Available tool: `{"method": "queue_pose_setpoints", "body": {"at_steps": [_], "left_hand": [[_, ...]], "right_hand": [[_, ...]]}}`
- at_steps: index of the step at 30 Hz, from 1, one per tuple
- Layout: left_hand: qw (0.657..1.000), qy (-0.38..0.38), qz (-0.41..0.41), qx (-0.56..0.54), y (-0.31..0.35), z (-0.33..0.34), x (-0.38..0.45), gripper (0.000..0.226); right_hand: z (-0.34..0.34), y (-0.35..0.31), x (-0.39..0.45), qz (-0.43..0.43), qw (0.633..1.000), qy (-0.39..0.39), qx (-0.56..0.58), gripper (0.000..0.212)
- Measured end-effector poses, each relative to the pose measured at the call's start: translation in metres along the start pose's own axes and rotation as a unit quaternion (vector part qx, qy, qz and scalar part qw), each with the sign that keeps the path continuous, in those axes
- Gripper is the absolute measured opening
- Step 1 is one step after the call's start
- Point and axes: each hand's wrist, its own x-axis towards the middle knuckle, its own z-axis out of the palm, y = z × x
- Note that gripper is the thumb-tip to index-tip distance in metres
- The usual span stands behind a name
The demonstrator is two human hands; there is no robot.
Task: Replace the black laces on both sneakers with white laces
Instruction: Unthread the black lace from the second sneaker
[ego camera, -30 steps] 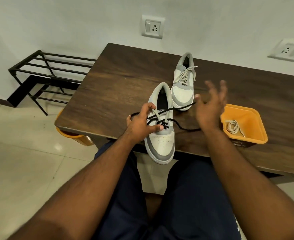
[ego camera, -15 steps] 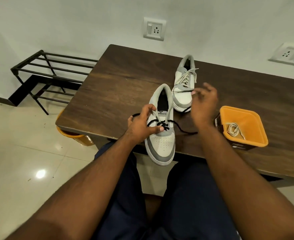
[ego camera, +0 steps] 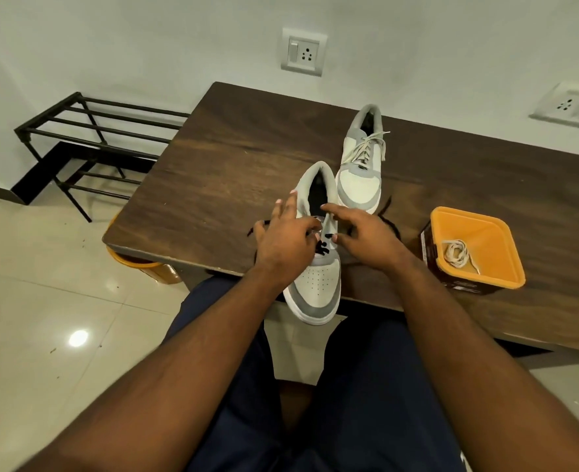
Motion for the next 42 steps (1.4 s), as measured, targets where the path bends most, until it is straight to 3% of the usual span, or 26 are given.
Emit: {"method": "queue_pose_setpoints", "body": {"at_steps": [4, 7, 10, 12, 15, 17, 19, 21, 23, 25, 27, 29, 31, 33, 34, 36, 39, 42], "left_hand": [[0.994, -0.024, 0.015, 0.104, 0.010, 0.000, 0.008, 0.022], [0.994, -0.014, 0.037, 0.107, 0.011, 0.003, 0.012, 0.015], [0.994, 0.098, 0.045, -0.033, -0.003, 0.021, 0.001, 0.015], [0.975, 0.164, -0.015, -0.146, -0.014, 0.032, -0.010, 0.015], [0.947, 0.193, -0.101, -0.238, -0.018, 0.037, -0.022, 0.008], [0.948, 0.210, -0.080, -0.225, -0.011, 0.031, -0.022, 0.013], [0.970, 0.195, -0.011, -0.141, -0.001, 0.021, -0.015, 0.019], [0.993, 0.110, 0.034, -0.006, 0.008, 0.009, -0.002, 0.019], [0.995, 0.012, 0.027, 0.099, 0.014, 0.000, 0.010, 0.021], [0.994, -0.023, 0.016, 0.108, 0.015, 0.000, 0.015, 0.022], [0.999, 0.035, 0.017, -0.015, 0.006, 0.008, 0.011, 0.015], [0.964, 0.176, -0.022, -0.195, -0.007, 0.018, 0.000, 0.014], [0.874, 0.340, -0.109, -0.331, -0.020, 0.026, -0.010, 0.019], [0.804, 0.389, -0.193, -0.405, -0.020, 0.024, -0.019, 0.009], [0.804, 0.388, -0.209, -0.398, -0.017, 0.021, -0.021, 0.005], [0.867, 0.362, -0.145, -0.311, -0.012, 0.018, -0.021, 0.014], [0.976, 0.205, 0.015, -0.065, 0.001, 0.010, -0.009, 0.012], [0.988, 0.054, 0.037, 0.142, 0.009, 0.008, 0.007, 0.016]], "right_hand": [[-0.001, -0.005, 0.000, 0.048, 0.997, 0.049, 0.043, 0.028], [0.003, -0.007, 0.002, 0.068, 0.992, 0.087, 0.061, 0.012], [0.006, -0.009, 0.004, 0.095, 0.983, 0.112, 0.113, 0.012], [0.009, -0.009, 0.003, 0.113, 0.973, 0.111, 0.169, 0.012], [0.012, -0.008, 0.001, 0.122, 0.961, 0.106, 0.224, 0.012], [0.013, -0.008, 0.000, 0.123, 0.959, 0.104, 0.235, 0.011], [0.012, -0.009, 0.001, 0.123, 0.959, 0.101, 0.235, 0.010], [0.010, -0.010, 0.001, 0.130, 0.958, 0.100, 0.236, 0.008], [0.010, -0.010, 0.000, 0.143, 0.951, 0.100, 0.254, 0.007], [0.011, -0.011, -0.001, 0.151, 0.951, 0.103, 0.250, 0.006], [0.011, -0.009, 0.000, 0.154, 0.951, 0.107, 0.244, 0.008], [0.012, -0.008, 0.000, 0.156, 0.950, 0.107, 0.250, 0.014], [0.014, -0.006, 0.000, 0.161, 0.948, 0.105, 0.255, 0.017], [0.017, -0.005, 0.000, 0.153, 0.948, 0.107, 0.256, 0.019], [0.018, -0.005, 0.000, 0.151, 0.948, 0.111, 0.256, 0.019], [0.020, -0.005, 0.000, 0.149, 0.947, 0.115, 0.261, 0.019], [0.020, -0.005, -0.002, 0.148, 0.939, 0.119, 0.286, 0.013], [0.020, -0.005, 0.000, 0.146, 0.939, 0.121, 0.288, 0.013]]}}
